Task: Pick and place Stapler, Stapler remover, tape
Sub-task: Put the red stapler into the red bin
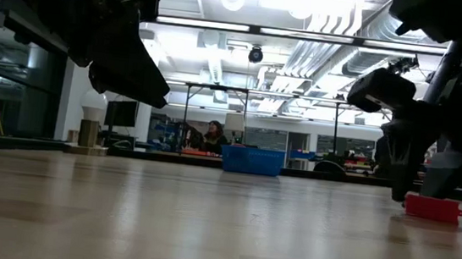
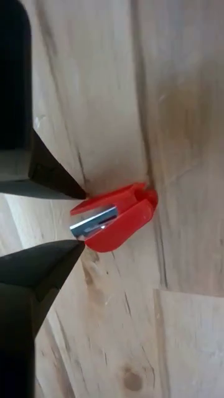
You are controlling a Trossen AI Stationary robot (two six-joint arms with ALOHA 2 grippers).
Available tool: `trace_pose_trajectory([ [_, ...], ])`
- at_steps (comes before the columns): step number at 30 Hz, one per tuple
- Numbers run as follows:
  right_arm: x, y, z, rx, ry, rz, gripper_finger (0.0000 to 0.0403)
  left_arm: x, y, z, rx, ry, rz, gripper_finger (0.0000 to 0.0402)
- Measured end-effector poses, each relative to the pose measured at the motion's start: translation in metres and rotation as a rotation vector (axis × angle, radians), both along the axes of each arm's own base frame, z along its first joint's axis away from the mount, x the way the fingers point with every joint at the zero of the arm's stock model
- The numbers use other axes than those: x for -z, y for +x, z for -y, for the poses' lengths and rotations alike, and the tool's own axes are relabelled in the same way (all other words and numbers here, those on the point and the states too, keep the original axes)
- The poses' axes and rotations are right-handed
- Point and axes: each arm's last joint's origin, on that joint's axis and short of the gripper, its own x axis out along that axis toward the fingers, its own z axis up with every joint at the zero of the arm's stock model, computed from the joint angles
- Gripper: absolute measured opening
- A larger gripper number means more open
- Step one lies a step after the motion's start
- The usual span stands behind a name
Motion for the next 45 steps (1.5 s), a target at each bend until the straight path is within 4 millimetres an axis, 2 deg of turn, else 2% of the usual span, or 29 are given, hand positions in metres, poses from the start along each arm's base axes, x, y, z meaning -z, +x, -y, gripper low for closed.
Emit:
trace_pose_trajectory([
  [8, -0.004, 0.004, 0.0, -0.031, -0.061, 0.033, 0.0178, 0.0, 0.0, 0.001, 0.022, -0.015, -0.006, 0.0177],
  [14, -0.004, 0.002, -0.005, -0.209, -0.152, 0.031, 0.0213, 0.0, 0.0, 0.002, 0.033, -0.042, -0.01, 0.0177],
  [21, -0.004, -0.002, -0.016, -0.376, -0.185, 0.019, 0.0203, 0.0, 0.0, 0.002, 0.036, -0.049, -0.011, 0.0177],
  [29, -0.004, -0.008, -0.027, -0.432, -0.203, 0.025, 0.0183, 0.0, 0.0, 0.002, 0.046, -0.057, -0.013, 0.0177],
  [36, -0.004, -0.007, -0.028, -0.431, -0.21, 0.038, 0.0181, 0.0, 0.0, 0.002, 0.045, -0.059, -0.013, 0.0177],
  [45, -0.004, -0.012, -0.04, -0.475, -0.21, 0.058, 0.0181, 0.0, 0.0, 0.002, 0.037, -0.082, -0.012, 0.0177],
])
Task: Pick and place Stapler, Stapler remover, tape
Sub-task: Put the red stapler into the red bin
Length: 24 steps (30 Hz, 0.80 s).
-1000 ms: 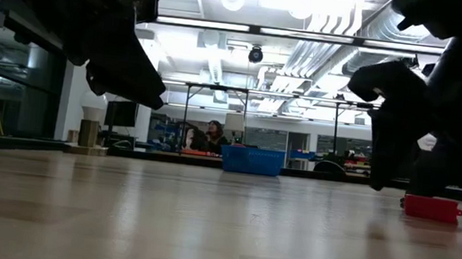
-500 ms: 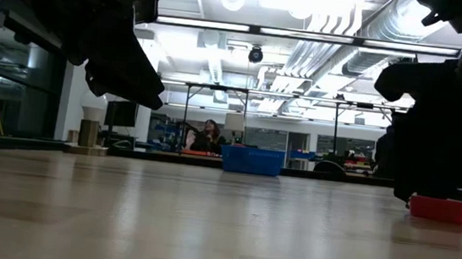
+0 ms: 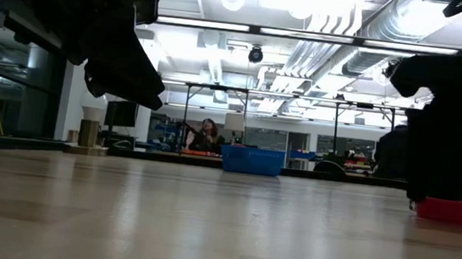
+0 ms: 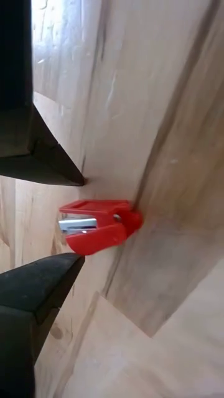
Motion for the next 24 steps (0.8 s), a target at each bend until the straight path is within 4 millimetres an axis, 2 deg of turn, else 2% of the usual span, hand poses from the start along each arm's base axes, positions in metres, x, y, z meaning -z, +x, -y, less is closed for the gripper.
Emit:
trace_pose_trajectory([
  [13, -0.0003, -0.0017, -0.0042, -0.02, 0.002, 0.004, 0.0176, -0.0003, 0.0002, 0.0002, 0.003, -0.005, 0.003, 0.0177],
  [24, 0.0, -0.0028, -0.0039, -0.016, 0.013, -0.015, 0.0124, -0.0003, 0.0002, 0.0003, 0.006, -0.006, 0.002, 0.0177],
])
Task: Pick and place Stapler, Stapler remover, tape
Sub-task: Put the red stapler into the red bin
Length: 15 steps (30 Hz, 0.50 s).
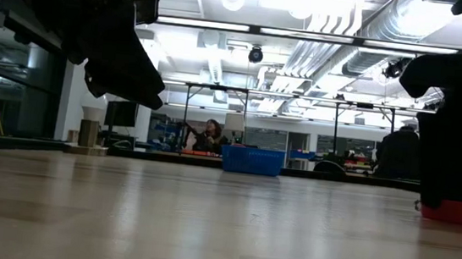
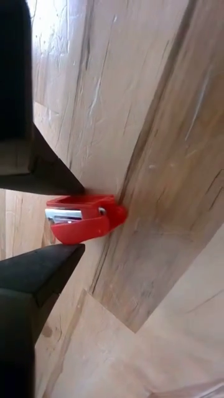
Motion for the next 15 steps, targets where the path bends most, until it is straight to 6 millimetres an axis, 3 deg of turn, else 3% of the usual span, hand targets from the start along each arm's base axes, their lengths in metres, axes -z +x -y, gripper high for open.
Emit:
trace_pose_trajectory([
  [15, -0.0007, 0.0004, 0.0002, 0.362, 0.161, 0.017, 0.0088, 0.0, 0.0, 0.0, 0.001, 0.0, -0.001, 0.0177],
])
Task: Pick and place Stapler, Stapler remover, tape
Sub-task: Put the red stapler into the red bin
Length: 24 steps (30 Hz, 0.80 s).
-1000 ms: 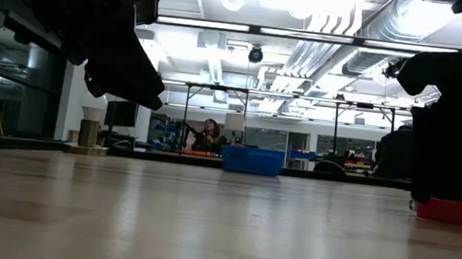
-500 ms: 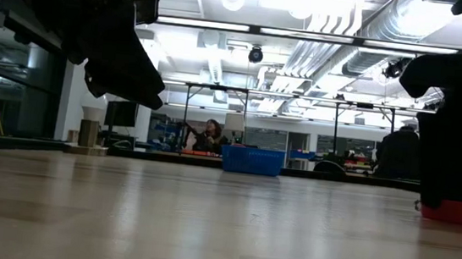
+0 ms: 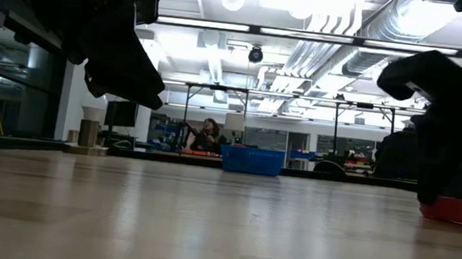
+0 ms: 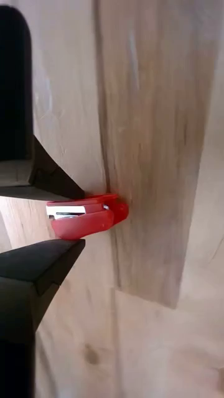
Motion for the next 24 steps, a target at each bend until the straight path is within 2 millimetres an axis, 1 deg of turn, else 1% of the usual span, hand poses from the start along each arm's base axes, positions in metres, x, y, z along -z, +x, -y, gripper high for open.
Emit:
trace_pose_trajectory([
  [6, 0.0, 0.002, 0.002, 0.269, 0.07, 0.062, 0.0088, 0.0, 0.0, 0.0, -0.007, 0.004, 0.003, 0.0177],
  [12, -0.005, 0.014, 0.007, 0.494, 0.16, 0.218, 0.0088, -0.001, 0.0, -0.002, -0.054, 0.051, 0.02, 0.0177],
  [15, -0.011, 0.025, 0.011, 0.59, 0.215, 0.335, 0.0088, -0.002, 0.001, -0.003, -0.075, 0.102, 0.042, 0.0177],
  [18, -0.017, 0.036, 0.018, 0.659, 0.27, 0.442, 0.0088, -0.007, 0.004, -0.003, -0.059, 0.167, 0.092, 0.0177],
  [24, -0.033, 0.059, 0.036, 0.745, 0.404, 0.632, 0.0087, -0.025, 0.013, -0.001, -0.028, 0.391, 0.166, 0.0177],
])
